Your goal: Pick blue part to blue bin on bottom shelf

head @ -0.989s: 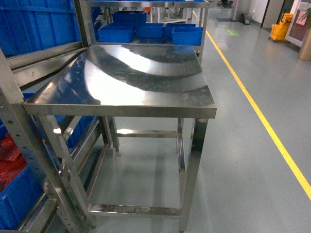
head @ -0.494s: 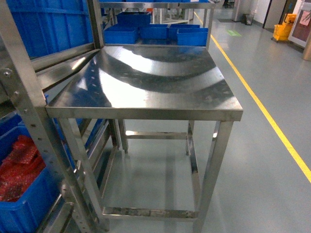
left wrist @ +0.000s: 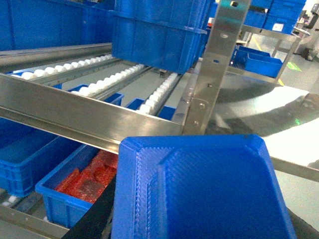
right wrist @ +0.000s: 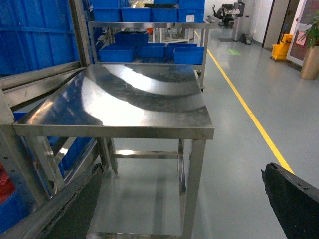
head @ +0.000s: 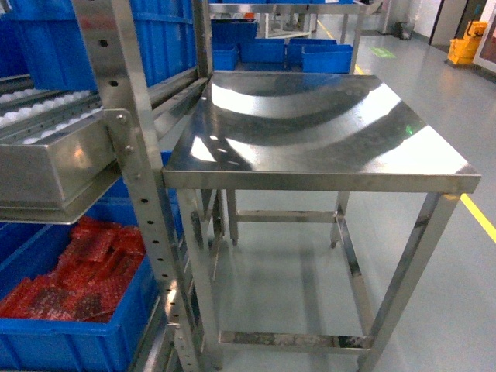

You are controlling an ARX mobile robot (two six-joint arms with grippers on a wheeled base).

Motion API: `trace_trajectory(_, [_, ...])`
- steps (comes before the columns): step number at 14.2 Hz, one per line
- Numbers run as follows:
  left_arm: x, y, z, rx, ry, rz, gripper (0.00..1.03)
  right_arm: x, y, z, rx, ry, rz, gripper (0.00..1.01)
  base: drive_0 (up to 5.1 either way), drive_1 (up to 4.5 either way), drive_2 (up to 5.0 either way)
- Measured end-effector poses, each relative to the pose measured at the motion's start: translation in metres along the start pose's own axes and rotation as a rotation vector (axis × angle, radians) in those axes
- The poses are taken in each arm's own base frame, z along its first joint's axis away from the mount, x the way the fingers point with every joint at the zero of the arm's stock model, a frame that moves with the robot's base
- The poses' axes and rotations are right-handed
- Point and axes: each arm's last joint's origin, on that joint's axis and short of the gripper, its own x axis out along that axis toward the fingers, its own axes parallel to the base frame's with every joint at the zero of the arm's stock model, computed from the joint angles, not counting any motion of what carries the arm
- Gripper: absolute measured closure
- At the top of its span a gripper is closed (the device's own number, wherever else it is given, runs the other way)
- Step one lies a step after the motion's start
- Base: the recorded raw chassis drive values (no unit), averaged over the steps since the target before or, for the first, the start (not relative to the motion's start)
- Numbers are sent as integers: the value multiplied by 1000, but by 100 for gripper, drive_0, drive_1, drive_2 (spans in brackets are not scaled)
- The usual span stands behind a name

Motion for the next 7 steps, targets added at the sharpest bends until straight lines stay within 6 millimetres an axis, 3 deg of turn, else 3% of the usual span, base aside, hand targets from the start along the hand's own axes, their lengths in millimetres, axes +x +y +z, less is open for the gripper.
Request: trace_trajectory(7, [0,0,0,1,0,1,60,0,0,0,0,-3,0,3,-496,249,249])
